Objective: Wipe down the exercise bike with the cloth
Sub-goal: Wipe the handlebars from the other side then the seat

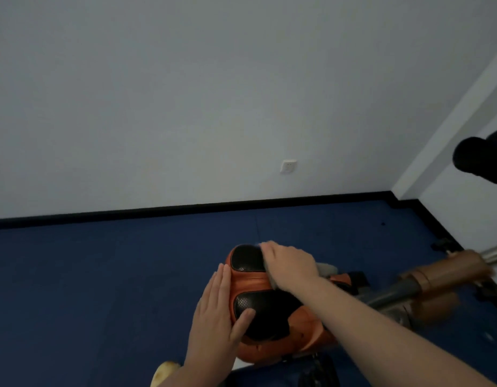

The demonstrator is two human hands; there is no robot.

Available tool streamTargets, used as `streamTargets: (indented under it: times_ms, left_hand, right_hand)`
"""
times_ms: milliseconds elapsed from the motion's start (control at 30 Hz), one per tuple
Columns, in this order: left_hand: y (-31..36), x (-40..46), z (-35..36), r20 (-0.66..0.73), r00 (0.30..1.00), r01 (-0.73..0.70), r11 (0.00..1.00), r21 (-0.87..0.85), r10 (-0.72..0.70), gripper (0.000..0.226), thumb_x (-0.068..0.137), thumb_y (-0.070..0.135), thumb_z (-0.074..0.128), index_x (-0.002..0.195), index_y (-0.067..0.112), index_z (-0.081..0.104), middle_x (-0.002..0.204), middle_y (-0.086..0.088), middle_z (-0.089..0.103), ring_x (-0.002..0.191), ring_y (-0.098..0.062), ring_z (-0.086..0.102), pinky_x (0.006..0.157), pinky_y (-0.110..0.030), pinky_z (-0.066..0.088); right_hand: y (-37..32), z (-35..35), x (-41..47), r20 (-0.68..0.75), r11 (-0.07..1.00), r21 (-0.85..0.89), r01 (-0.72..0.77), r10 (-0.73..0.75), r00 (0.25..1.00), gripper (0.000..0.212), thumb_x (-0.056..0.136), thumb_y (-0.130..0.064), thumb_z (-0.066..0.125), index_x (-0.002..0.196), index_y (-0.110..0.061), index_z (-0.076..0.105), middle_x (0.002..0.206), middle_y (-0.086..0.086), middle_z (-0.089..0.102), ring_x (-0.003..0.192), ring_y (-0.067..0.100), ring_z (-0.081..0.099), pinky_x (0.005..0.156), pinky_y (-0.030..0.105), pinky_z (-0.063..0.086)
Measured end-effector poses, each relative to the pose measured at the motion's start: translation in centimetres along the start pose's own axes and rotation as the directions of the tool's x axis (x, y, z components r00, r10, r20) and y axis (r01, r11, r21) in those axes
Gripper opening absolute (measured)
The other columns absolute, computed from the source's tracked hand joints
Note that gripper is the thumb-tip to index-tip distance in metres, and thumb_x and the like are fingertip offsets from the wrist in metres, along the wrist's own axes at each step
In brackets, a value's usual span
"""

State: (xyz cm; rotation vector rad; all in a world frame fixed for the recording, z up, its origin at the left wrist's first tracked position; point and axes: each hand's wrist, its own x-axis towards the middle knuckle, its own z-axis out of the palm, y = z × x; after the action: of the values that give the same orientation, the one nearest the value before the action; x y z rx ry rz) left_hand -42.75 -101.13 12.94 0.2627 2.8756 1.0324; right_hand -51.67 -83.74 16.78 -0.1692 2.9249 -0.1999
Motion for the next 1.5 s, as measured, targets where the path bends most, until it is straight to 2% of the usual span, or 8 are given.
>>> streamTargets:
  times_ms: [200, 400, 533, 733, 933, 1200, 1400, 1500]
  left_hand:
    - [-0.8, 2.9, -2.1, -0.232, 0.962, -0.185, 0.967, -0.172, 0.143, 0.034, 0.096, 0.062, 0.017, 0.117, 0.050, 0.041, 0.122, 0.032, 0.044, 0.116, 0.009, 0.041, 0.095, -0.017, 0.032]
    - [1.0, 8.9, -2.7, 0.039, 0.936, -0.347, 0.936, -0.050, 0.349, 0.048, 0.095, 0.056, 0.025, 0.125, 0.031, 0.054, 0.126, 0.016, 0.053, 0.120, 0.000, 0.045, 0.108, -0.028, 0.033]
    - [1.7, 12.7, -2.7, 0.224, 0.899, -0.389, 0.921, 0.012, 0.377, 0.041, 0.100, 0.046, 0.033, 0.123, 0.026, 0.060, 0.122, 0.011, 0.062, 0.113, -0.005, 0.053, 0.099, -0.022, 0.036]
    - [1.0, 14.1, -1.7, 0.339, 0.894, -0.313, 0.950, 0.001, 0.294, 0.039, 0.099, 0.052, 0.031, 0.112, 0.034, 0.063, 0.106, 0.018, 0.061, 0.089, 0.004, 0.048, 0.072, -0.019, 0.034]
    - [1.0, 14.5, -1.8, 0.351, 0.865, -0.359, 0.931, -0.066, 0.359, 0.028, 0.097, 0.054, 0.031, 0.096, 0.043, 0.057, 0.090, 0.024, 0.055, 0.079, 0.008, 0.050, 0.064, -0.016, 0.034]
    - [0.6, 14.8, -1.6, 0.362, 0.840, -0.368, 0.915, -0.166, 0.403, 0.030, 0.099, 0.045, 0.028, 0.092, 0.039, 0.056, 0.085, 0.021, 0.055, 0.075, 0.009, 0.050, 0.062, -0.017, 0.034]
    - [0.2, 14.7, -2.0, 0.375, 0.804, -0.379, 0.884, -0.272, 0.461, 0.042, 0.100, 0.041, 0.022, 0.102, 0.027, 0.062, 0.095, 0.013, 0.060, 0.089, -0.006, 0.056, 0.078, -0.027, 0.041]
    - [0.1, 14.9, -2.0, 0.374, 0.799, -0.366, 0.874, -0.321, 0.472, 0.045, 0.101, 0.042, 0.021, 0.102, 0.025, 0.063, 0.096, 0.010, 0.062, 0.091, -0.007, 0.055, 0.079, -0.030, 0.042]
  right_hand:
    - [-1.4, 2.4, -4.8, -0.232, 0.988, 0.110, 0.110, -0.082, 0.969, 0.052, 0.101, -0.049, 0.013, 0.150, -0.039, 0.022, 0.151, -0.007, 0.036, 0.138, 0.016, 0.032, 0.117, 0.036, 0.019]
    - [2.6, 1.1, -5.2, -0.198, 0.975, -0.019, -0.220, 0.212, 0.957, 0.047, 0.102, -0.048, 0.015, 0.118, -0.032, 0.055, 0.109, -0.010, 0.061, 0.107, 0.015, 0.052, 0.108, 0.032, 0.025]
    - [-0.7, 1.2, -4.9, -0.211, 0.924, 0.003, -0.382, 0.374, 0.903, 0.045, 0.103, -0.044, 0.017, 0.126, -0.026, 0.052, 0.125, -0.003, 0.057, 0.123, 0.020, 0.046, 0.117, 0.039, 0.015]
    - [-2.4, 2.0, -7.4, -0.112, 0.833, 0.090, -0.546, 0.553, 0.825, 0.064, 0.099, -0.047, 0.002, 0.155, -0.017, 0.003, 0.163, 0.004, 0.003, 0.149, 0.020, -0.003, 0.121, 0.040, 0.003]
    - [0.1, 1.0, -4.0, -0.067, 0.622, 0.146, -0.769, 0.782, 0.620, 0.053, 0.105, -0.032, 0.018, 0.152, -0.007, 0.018, 0.160, 0.014, 0.012, 0.145, 0.032, 0.010, 0.120, 0.043, 0.010]
    - [-8.2, 2.7, -5.1, -0.118, 0.640, 0.310, -0.703, 0.760, 0.639, 0.058, 0.103, -0.043, 0.012, 0.155, -0.020, 0.001, 0.163, 0.001, -0.004, 0.149, 0.016, -0.007, 0.122, 0.037, 0.003]
    - [-9.3, 1.2, -4.2, -0.095, 0.484, 0.320, -0.815, 0.872, 0.481, 0.056, 0.105, -0.037, 0.014, 0.155, -0.015, 0.001, 0.163, 0.003, -0.003, 0.149, 0.018, -0.008, 0.122, 0.036, 0.000]
    - [-13.7, 2.2, -4.9, -0.089, 0.507, 0.325, -0.799, 0.857, 0.507, 0.056, 0.104, -0.041, 0.011, 0.155, -0.021, 0.004, 0.163, -0.002, -0.002, 0.148, 0.015, -0.010, 0.121, 0.035, -0.003]
